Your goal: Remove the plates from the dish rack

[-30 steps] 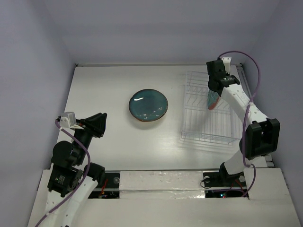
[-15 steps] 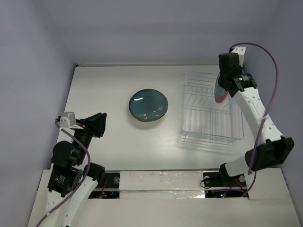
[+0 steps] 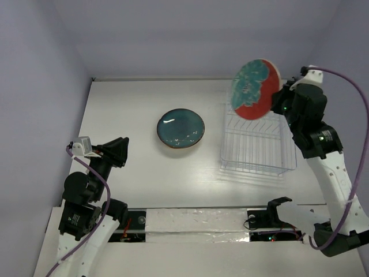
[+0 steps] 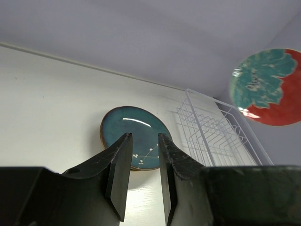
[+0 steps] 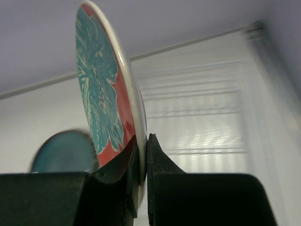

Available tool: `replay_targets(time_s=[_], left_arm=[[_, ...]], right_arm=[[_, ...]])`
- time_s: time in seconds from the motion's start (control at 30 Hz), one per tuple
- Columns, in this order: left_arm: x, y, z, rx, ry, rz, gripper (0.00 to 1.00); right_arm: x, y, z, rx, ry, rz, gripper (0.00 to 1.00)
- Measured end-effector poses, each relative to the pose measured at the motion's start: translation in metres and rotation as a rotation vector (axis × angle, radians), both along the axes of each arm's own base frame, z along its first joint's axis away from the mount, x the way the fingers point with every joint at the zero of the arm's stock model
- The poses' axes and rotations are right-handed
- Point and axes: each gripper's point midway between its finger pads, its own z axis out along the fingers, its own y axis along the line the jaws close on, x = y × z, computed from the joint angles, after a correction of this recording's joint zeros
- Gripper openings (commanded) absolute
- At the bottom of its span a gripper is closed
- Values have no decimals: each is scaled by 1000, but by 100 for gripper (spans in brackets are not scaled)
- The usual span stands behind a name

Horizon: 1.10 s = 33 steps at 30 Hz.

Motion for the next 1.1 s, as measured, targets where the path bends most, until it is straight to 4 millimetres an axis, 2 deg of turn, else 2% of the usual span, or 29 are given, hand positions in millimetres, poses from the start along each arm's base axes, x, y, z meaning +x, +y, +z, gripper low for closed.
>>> replay_targets(time_s=[0.1,0.27,0.33,0.5,0.63,0.77,0.9,1.03,1.1], left_arm=[[0,0,0,1,1,2,26],[4,0,-3,6,16,7,26],[5,1,-4,7,19,11,26],[6,2,-4,8,21,16,26],[6,1,-5,10,25,15,26],[7,2,-4,10,23,17,26],[7,3,-4,9,22,21,26],[7,3,-3,8,19,21,26],[7,3,-3,8,19,20,26]], right_arm=[[14,56,-23,132,4,200,0],[38,153,-92,316,146,461,0],[40,183,-118,362,215,523,0],[45,237,-158,479,284,621,0],[55,259,-185,570,316,640,0],[67,270,-213,616,350,622,0],[74,273,-237,627,388,593,0],[75,273,-250,631,411,574,0],[75,272,-255,633,416,565,7]])
